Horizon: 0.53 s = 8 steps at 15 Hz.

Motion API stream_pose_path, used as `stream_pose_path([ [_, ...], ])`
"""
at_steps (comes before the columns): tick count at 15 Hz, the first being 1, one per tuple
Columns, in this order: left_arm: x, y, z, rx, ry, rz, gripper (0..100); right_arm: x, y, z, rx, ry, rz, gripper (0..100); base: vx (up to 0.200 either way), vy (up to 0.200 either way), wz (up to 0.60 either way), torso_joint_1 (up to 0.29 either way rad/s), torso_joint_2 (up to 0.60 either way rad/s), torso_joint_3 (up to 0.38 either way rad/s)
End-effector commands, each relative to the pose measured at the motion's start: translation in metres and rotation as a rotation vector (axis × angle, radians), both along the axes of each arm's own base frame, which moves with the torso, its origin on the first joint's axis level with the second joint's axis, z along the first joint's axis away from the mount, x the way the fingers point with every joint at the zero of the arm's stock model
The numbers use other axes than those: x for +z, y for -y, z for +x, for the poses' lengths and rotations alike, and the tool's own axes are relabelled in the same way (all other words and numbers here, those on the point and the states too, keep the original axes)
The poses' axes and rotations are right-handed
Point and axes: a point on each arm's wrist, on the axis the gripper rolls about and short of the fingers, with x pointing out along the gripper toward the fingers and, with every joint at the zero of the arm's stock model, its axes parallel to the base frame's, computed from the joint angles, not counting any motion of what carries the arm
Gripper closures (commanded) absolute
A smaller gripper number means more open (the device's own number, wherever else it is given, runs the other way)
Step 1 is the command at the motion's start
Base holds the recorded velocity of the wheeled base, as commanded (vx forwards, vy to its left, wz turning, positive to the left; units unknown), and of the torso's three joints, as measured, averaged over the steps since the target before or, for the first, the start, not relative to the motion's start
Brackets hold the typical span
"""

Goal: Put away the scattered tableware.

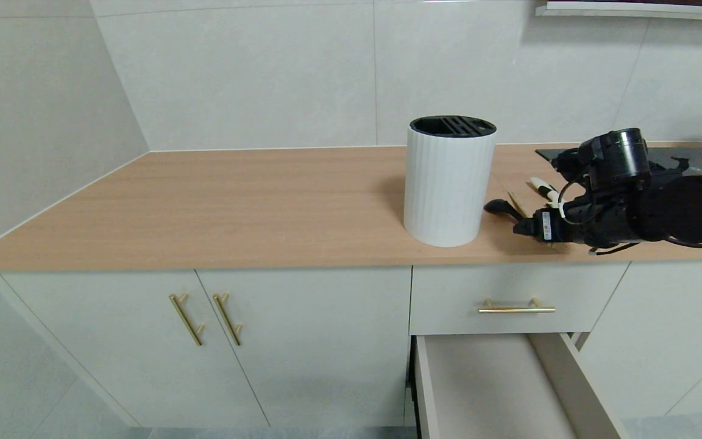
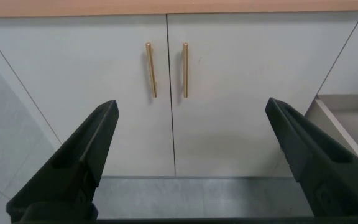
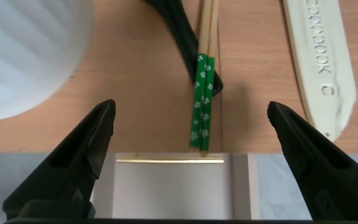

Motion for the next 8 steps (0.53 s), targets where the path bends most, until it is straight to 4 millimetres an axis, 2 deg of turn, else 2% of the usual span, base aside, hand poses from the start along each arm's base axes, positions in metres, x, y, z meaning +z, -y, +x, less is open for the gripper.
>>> stream_pose_path([
  [1, 0.0000, 0.0000, 0.0001, 0.000, -0.001, 0.000, 0, -0.0051, -0.0007, 0.0029, -0.001, -0.015, -0.004, 0, 0.000, 0.000, 0.00, 0.000, 0.00, 0.000],
  [7, 0.0000, 0.0000, 0.0001, 0.000, -0.001, 0.000, 0, -0.0112, 0.0025, 0.0068, -0.011, -0.057, -0.014, 0, 0.000, 0.000, 0.00, 0.000, 0.00, 0.000],
  [8, 0.0000, 0.0000, 0.0001, 0.000, -0.001, 0.000, 0, -0.0118, 0.0024, 0.0071, -0.011, -0.059, -0.015, 100, 0.000, 0.000, 0.00, 0.000, 0.00, 0.000],
])
